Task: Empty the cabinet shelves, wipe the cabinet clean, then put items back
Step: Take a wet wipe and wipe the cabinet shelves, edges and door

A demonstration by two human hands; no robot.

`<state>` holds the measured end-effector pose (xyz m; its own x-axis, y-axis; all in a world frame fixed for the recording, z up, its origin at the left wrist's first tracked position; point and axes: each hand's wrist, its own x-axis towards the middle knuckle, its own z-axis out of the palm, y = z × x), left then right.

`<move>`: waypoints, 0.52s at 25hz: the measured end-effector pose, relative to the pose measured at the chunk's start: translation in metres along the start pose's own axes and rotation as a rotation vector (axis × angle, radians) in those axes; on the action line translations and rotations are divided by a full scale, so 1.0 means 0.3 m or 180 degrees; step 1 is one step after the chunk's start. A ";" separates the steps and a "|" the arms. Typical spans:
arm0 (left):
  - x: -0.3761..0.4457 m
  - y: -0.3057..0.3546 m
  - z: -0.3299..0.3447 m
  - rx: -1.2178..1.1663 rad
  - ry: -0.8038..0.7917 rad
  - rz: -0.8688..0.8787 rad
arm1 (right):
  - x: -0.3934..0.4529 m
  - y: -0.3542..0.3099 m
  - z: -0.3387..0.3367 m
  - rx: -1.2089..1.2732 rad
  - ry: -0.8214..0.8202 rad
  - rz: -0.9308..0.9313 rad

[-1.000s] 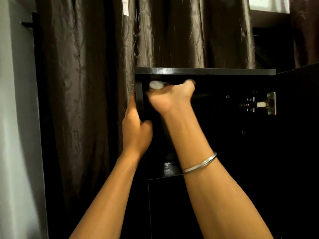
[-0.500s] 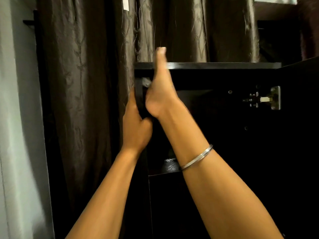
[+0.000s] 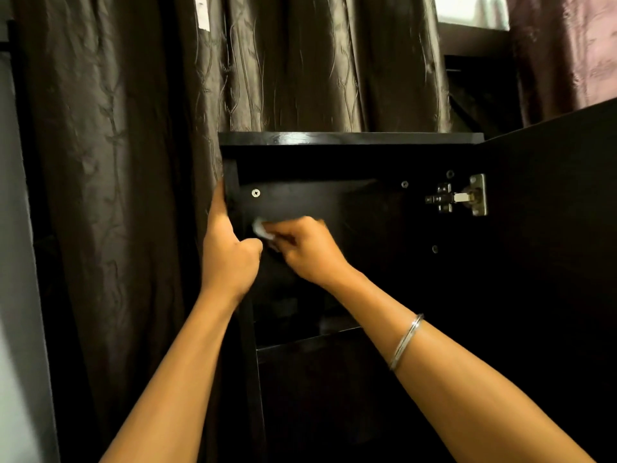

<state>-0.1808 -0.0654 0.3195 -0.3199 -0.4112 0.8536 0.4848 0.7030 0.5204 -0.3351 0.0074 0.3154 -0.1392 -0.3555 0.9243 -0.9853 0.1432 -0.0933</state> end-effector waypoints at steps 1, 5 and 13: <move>0.001 -0.004 0.001 -0.0012 0.0003 -0.0055 | -0.018 -0.021 -0.049 -0.0055 0.0362 0.0037; -0.015 0.010 -0.003 0.0010 -0.0061 -0.0170 | 0.024 -0.040 -0.031 -0.0591 0.0163 -0.0156; -0.011 0.017 0.005 0.0016 0.0034 -0.0182 | 0.067 0.088 -0.019 -0.1923 0.0198 -0.0655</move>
<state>-0.1785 -0.0595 0.3192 -0.3383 -0.4570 0.8227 0.4619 0.6810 0.5682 -0.3635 0.0093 0.3337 0.0709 -0.3794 0.9225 -0.7592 0.5793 0.2966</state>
